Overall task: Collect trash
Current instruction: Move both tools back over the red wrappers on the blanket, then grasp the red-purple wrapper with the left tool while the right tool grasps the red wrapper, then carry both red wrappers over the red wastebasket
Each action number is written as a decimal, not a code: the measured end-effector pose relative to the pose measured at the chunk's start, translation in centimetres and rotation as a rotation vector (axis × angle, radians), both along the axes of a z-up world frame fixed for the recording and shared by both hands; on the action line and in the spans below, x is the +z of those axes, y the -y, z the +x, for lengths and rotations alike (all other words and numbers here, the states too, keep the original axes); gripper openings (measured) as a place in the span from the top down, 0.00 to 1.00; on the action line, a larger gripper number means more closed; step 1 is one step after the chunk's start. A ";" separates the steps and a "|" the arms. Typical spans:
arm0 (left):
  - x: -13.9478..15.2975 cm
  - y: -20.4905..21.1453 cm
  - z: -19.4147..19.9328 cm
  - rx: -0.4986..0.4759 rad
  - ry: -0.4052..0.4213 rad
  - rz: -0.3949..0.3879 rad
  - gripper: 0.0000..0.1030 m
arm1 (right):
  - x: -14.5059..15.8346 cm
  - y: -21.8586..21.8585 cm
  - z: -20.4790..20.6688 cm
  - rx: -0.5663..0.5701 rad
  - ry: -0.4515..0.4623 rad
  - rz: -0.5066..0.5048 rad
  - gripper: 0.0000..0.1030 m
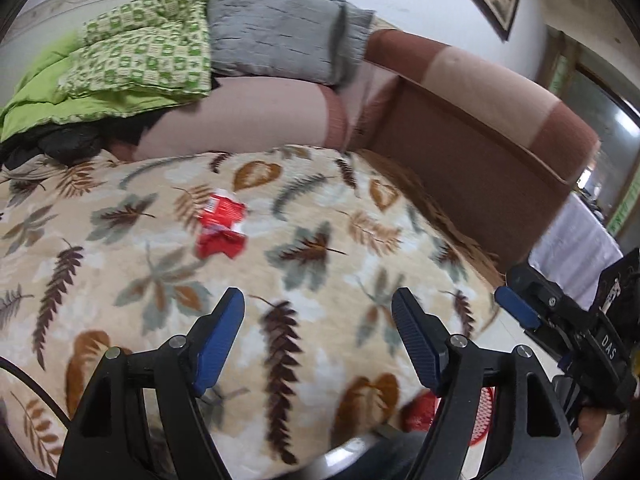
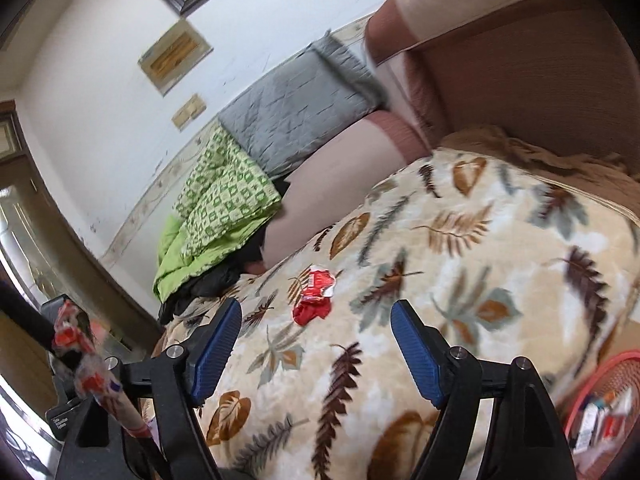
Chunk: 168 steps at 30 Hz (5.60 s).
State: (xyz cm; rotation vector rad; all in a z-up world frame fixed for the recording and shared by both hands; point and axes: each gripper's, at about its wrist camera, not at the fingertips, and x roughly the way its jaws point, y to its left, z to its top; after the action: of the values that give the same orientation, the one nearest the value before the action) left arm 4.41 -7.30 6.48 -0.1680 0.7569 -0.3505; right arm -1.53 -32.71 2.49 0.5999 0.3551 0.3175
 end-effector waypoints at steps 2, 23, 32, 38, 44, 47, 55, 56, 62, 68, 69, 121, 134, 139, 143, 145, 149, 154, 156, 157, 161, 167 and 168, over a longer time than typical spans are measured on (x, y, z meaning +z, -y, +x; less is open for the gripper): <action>-0.2 -0.8 1.6 0.012 -0.010 -0.007 0.27 | 0.3 -0.9 2.7 0.030 -0.010 -0.001 0.21; -7.5 -4.8 17.5 0.141 -0.145 -0.037 0.27 | -2.3 -5.3 21.2 0.161 -0.130 -0.076 0.21; -9.9 -8.0 19.5 0.196 -0.225 -0.149 0.27 | -4.7 -7.1 27.2 0.241 -0.194 -0.057 0.21; -10.7 -8.4 20.0 0.199 -0.255 -0.161 0.27 | -5.3 -7.9 29.1 0.272 -0.206 -0.055 0.21; -11.1 -8.3 20.2 0.203 -0.269 -0.155 0.27 | -5.7 -7.8 29.7 0.279 -0.216 -0.045 0.21; -11.2 -8.3 20.3 0.203 -0.274 -0.155 0.27 | -5.7 -7.8 29.9 0.277 -0.218 -0.048 0.21; -12.1 -9.0 20.8 0.203 -0.301 -0.171 0.27 | -5.6 -7.8 30.7 0.283 -0.223 -0.059 0.21; -12.4 -9.5 21.1 0.209 -0.309 -0.189 0.27 | -5.6 -7.8 31.0 0.288 -0.225 -0.052 0.21; -13.8 -10.7 22.6 0.244 -0.347 -0.237 0.27 | -6.0 -8.3 33.8 0.328 -0.245 -0.056 0.21; -15.8 -9.2 24.4 0.206 -0.416 -0.258 0.27 | -8.8 -10.6 38.0 0.388 -0.314 -0.034 0.31; -16.1 -8.9 24.6 0.203 -0.424 -0.251 0.27 | -9.2 -11.1 38.7 0.388 -0.319 -0.036 0.34; -6.7 -4.5 5.2 0.111 -0.193 -0.243 0.82 | 0.9 -0.9 11.6 0.033 -0.105 -0.087 0.96; -1.2 -1.9 -0.8 0.042 -0.091 -0.224 0.82 | 0.9 1.1 4.9 0.029 -0.087 -0.052 0.96; -0.3 -0.4 -2.3 0.007 -0.077 -0.216 0.82 | 0.9 2.3 2.6 0.010 -0.073 -0.038 0.96; 0.4 1.0 -3.5 -0.016 -0.064 -0.205 0.82 | 1.0 3.4 0.8 -0.011 -0.056 -0.030 0.96; 0.7 1.6 -3.9 -0.028 -0.059 -0.201 0.82 | 1.1 4.0 -0.1 -0.019 -0.048 -0.021 0.96; 1.4 3.1 -4.9 -0.056 -0.049 -0.188 0.82 | 1.1 5.3 -2.2 -0.055 -0.027 -0.010 0.96; 1.7 4.7 -6.2 -0.091 -0.042 -0.176 0.82 | 0.4 7.7 -5.3 -0.114 -0.017 0.033 0.96; 1.7 5.7 -6.7 -0.113 -0.043 -0.173 0.82 | -0.1 8.8 -6.6 -0.150 -0.016 0.045 0.96; 1.8 6.0 -6.9 -0.120 -0.042 -0.171 0.82 | -0.4 9.5 -7.5 -0.168 -0.017 0.054 0.96; 1.9 8.3 -8.0 -0.160 -0.035 -0.150 0.82 | -1.1 11.3 -10.0 -0.217 -0.013 0.070 0.96; 2.3 12.3 -10.2 -0.216 -0.008 -0.082 0.82 | -1.9 13.7 -14.3 -0.298 0.000 0.076 0.96; 2.4 12.9 -10.7 -0.224 0.002 -0.069 0.82 | -2.0 14.0 -15.0 -0.310 0.002 0.076 0.96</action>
State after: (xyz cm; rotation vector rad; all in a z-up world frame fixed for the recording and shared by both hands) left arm -6.26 -20.24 8.88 -0.1478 0.7640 -0.5896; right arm -16.53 -46.69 0.44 0.7186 0.2442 0.0336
